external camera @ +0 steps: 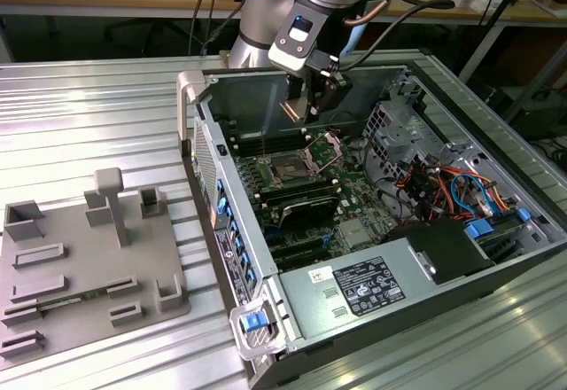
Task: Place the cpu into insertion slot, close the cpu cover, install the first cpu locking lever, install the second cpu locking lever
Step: 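Place the cpu into insertion slot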
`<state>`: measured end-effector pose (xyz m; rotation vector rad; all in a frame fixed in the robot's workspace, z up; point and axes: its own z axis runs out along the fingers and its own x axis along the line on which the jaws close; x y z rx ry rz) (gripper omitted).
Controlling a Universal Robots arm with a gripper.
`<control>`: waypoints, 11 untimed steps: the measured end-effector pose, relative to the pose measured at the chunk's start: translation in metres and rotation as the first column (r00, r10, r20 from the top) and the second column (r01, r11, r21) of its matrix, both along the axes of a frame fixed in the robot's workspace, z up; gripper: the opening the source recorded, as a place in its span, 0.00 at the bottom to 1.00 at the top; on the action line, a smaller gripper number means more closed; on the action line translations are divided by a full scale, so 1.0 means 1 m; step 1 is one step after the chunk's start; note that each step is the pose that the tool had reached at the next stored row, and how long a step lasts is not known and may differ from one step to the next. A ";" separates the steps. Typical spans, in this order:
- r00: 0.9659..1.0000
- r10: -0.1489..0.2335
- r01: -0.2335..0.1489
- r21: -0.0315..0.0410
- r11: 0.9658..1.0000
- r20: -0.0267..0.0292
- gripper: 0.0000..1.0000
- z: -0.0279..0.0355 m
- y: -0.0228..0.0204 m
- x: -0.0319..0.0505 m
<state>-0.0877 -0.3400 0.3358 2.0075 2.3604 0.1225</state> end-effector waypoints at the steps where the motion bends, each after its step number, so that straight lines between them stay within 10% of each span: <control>1: 1.000 0.000 0.000 0.000 1.000 0.000 0.55 -0.0003 0.0000 0.0000; 11: 1.000 0.000 0.000 0.000 1.000 0.000 0.55 -0.0098 0.0000 0.0000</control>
